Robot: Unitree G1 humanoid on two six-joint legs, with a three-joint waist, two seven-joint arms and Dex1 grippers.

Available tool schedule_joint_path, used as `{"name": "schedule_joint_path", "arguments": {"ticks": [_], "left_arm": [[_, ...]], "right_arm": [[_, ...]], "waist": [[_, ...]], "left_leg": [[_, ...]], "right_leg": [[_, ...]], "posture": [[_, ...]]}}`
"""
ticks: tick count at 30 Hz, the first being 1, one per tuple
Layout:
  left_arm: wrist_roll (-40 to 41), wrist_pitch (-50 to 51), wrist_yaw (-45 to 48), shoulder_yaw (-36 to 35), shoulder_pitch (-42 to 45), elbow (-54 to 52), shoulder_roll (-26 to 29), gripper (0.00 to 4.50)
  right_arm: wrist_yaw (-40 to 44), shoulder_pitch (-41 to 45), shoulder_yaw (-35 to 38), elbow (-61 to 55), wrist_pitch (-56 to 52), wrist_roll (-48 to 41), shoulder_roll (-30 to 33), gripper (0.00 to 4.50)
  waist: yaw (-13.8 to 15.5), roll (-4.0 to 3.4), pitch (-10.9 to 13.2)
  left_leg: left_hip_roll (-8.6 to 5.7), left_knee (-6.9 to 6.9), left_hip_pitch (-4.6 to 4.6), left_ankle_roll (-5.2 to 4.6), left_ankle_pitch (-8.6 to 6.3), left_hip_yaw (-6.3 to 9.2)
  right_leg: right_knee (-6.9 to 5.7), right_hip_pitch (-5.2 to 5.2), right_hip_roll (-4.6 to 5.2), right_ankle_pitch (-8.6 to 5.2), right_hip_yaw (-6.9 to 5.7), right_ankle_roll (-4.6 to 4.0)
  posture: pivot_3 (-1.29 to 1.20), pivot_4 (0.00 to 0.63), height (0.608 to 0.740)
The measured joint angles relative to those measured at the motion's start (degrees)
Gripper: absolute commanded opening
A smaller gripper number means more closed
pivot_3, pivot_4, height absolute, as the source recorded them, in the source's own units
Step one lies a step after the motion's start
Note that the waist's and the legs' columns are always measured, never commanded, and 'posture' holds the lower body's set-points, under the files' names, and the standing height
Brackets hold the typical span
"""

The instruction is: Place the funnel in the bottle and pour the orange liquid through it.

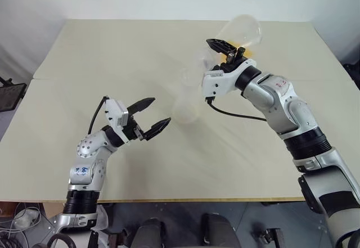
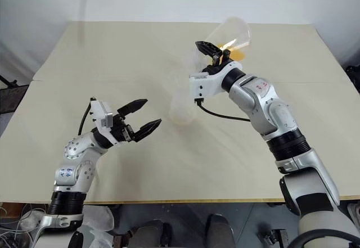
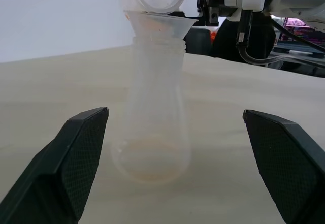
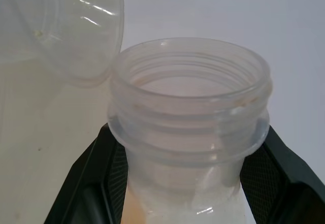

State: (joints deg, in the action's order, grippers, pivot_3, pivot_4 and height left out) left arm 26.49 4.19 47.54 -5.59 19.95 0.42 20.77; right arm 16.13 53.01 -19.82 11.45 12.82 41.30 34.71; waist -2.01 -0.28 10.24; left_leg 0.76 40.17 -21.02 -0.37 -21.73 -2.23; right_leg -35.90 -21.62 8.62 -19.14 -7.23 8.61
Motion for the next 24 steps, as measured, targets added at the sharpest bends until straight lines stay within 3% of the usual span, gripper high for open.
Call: {"name": "schedule_joint_path", "arguments": {"ticks": [24], "left_arm": [[0.0, -0.2, -0.5, 0.4, 1.3, 0.0, -1.8, 4.50]], "right_arm": [[-5.2, 1.9, 0.0, 2.6, 4.9, 7.3, 0.0, 2.54]], "waist": [[-0.1, 0.00, 0.0]], "left_leg": [[0.00, 0.00, -0.01, 0.00, 0.00, 0.00]], "right_leg": [[0.00, 0.00, 0.00, 0.00, -0.01, 0.00]], "posture": [[0.00, 0.150, 0.740]]}}
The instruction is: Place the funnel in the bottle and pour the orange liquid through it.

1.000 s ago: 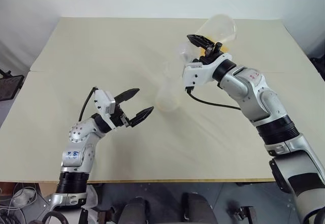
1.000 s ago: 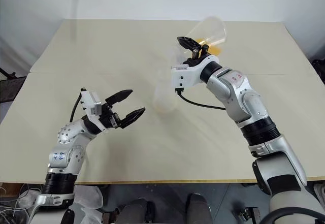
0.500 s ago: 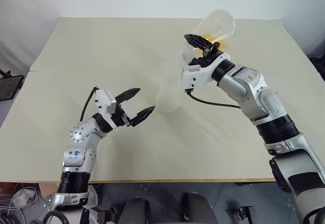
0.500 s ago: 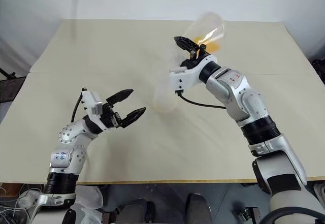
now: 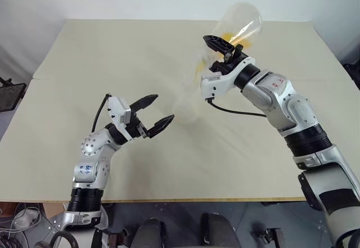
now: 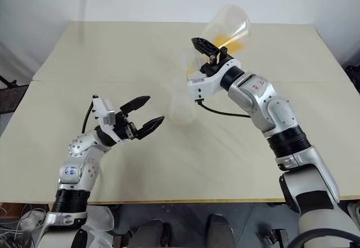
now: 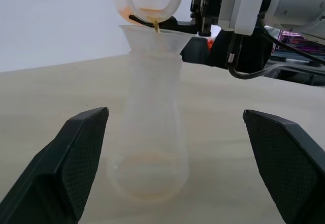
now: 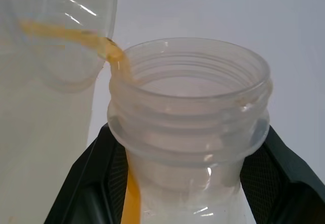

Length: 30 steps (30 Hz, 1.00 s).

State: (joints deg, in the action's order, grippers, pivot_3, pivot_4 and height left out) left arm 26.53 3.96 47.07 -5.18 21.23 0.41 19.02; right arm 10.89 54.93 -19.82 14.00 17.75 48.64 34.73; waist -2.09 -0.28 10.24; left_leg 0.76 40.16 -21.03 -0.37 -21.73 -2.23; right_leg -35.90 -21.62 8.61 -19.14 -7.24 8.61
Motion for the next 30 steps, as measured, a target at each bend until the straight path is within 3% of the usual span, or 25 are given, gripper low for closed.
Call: {"name": "schedule_joint_path", "arguments": {"ticks": [30], "left_arm": [[0.0, -1.0, -0.4, 0.3, 0.0, 0.0, -1.1, 4.50]], "right_arm": [[-2.2, 0.2, 0.0, 0.3, 2.4, 4.3, 0.1, 2.54]], "waist": [[0.0, 0.00, 0.0]], "left_leg": [[0.00, 0.00, 0.00, 0.00, 0.00, 0.01]], "right_leg": [[0.00, 0.00, 0.00, 0.00, 0.00, 0.00]], "posture": [[0.00, 0.150, 0.740]]}}
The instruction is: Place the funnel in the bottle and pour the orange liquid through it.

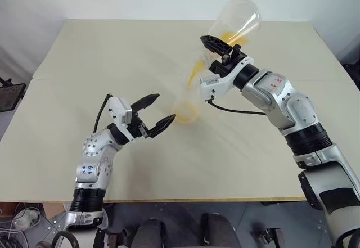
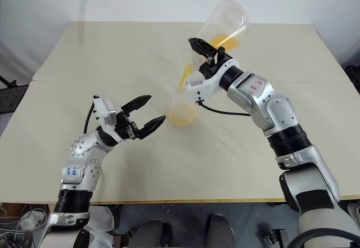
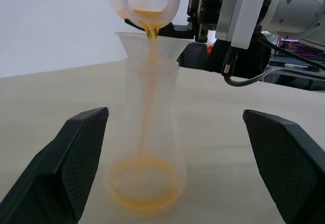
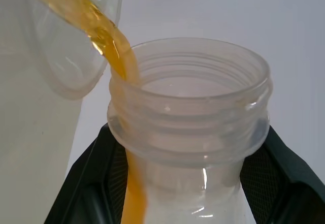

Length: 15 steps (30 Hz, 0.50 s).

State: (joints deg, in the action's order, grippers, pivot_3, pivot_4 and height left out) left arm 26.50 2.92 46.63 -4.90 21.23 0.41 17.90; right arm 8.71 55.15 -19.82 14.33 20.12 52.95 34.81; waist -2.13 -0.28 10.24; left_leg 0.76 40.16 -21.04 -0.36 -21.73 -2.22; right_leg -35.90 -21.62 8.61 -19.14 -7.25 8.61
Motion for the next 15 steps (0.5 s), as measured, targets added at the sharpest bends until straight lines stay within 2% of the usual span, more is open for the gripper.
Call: {"name": "schedule_joint_path", "arguments": {"ticks": [15], "left_arm": [[0.0, -0.5, -0.2, 0.4, 0.0, 0.0, 0.0, 4.50]], "right_arm": [[-1.2, 0.8, 0.0, 1.6, 1.2, 1.6, 0.1, 2.54]], "waist": [[0.0, 0.00, 0.0]], "left_leg": [[0.00, 0.00, 0.00, 0.00, 0.00, 0.00]], "right_leg": [[0.00, 0.00, 0.00, 0.00, 0.00, 0.00]], "posture": [[0.00, 0.150, 0.740]]}}
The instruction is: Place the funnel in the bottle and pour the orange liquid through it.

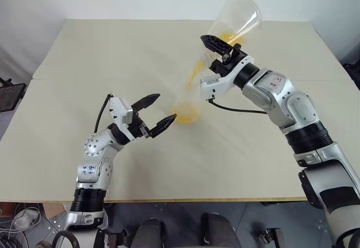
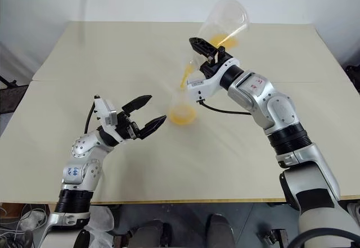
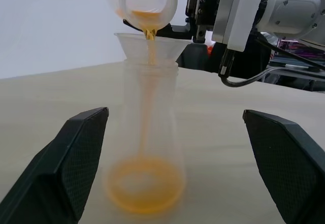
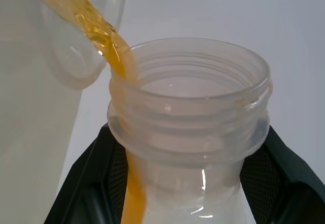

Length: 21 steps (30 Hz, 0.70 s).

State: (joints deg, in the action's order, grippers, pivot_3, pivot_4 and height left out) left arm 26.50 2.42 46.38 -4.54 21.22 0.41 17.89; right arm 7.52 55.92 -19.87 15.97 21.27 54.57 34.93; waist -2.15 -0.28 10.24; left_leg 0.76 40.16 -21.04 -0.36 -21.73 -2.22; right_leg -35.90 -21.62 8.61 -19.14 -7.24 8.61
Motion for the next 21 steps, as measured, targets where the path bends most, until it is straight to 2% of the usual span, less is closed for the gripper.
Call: {"name": "schedule_joint_path", "arguments": {"ticks": [21], "left_arm": [[0.0, -2.5, 0.8, 0.0, 0.7, 2.2, -0.2, 4.50]], "right_arm": [[-1.9, 0.0, 0.0, 0.0, 0.0, 1.1, 0.0, 2.54]], "waist": [[0.0, 0.00, 0.0]], "left_leg": [[0.00, 0.00, 0.00, 0.00, 0.00, 0.00]], "right_leg": [[0.00, 0.00, 0.00, 0.00, 0.00, 0.00]], "posture": [[0.00, 0.150, 0.740]]}}
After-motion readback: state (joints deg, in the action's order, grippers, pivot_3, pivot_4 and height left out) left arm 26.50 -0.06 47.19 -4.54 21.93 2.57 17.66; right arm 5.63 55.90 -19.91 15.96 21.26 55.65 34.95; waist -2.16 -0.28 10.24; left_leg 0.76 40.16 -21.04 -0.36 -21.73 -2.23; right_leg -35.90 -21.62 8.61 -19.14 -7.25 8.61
